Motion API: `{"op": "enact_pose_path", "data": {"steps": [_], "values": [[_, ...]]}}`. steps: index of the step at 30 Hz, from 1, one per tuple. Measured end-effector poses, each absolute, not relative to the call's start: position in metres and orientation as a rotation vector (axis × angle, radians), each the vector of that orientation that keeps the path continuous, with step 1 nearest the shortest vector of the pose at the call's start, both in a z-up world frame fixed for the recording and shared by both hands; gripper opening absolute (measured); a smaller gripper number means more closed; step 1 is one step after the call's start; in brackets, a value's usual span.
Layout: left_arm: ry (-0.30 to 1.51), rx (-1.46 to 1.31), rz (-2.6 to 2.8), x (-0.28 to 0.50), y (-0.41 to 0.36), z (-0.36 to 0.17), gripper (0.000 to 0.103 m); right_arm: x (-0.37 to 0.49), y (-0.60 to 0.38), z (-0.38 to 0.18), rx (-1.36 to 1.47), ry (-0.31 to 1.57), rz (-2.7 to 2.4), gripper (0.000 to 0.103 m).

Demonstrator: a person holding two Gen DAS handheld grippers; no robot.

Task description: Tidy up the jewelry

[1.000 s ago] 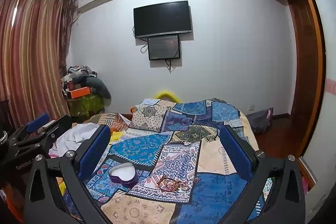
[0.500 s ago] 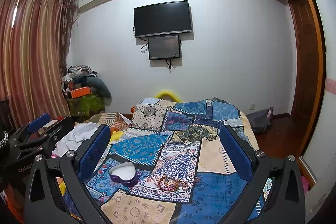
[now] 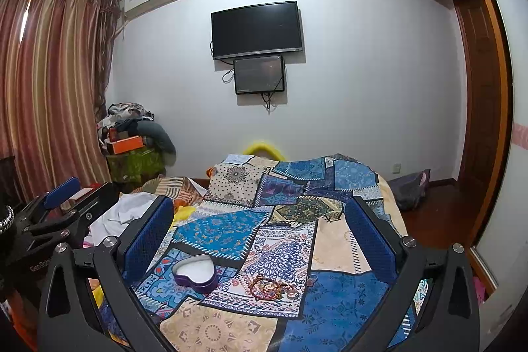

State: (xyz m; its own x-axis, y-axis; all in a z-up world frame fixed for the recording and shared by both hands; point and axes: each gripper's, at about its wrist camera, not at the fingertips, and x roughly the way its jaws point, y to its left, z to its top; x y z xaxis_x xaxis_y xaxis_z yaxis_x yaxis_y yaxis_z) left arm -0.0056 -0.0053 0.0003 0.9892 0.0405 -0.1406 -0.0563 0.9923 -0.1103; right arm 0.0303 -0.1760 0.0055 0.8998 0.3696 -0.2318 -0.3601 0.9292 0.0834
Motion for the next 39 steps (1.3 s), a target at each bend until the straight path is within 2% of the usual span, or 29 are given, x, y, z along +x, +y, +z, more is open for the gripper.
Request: {"op": "enact_pose_path", "data": {"steps": [26,39], "values": [[0.154,-0.121,0.050,0.001,-0.003,-0.003,0.103,0.032,-0.176,0.000,0.039,0.266,0.367,0.103],[0.248,-0.113,0.029,0.035,-0.005,-0.022,0.103,0.058,-0.181,-0.017,0.041,0.332,0.333,0.103]]}}
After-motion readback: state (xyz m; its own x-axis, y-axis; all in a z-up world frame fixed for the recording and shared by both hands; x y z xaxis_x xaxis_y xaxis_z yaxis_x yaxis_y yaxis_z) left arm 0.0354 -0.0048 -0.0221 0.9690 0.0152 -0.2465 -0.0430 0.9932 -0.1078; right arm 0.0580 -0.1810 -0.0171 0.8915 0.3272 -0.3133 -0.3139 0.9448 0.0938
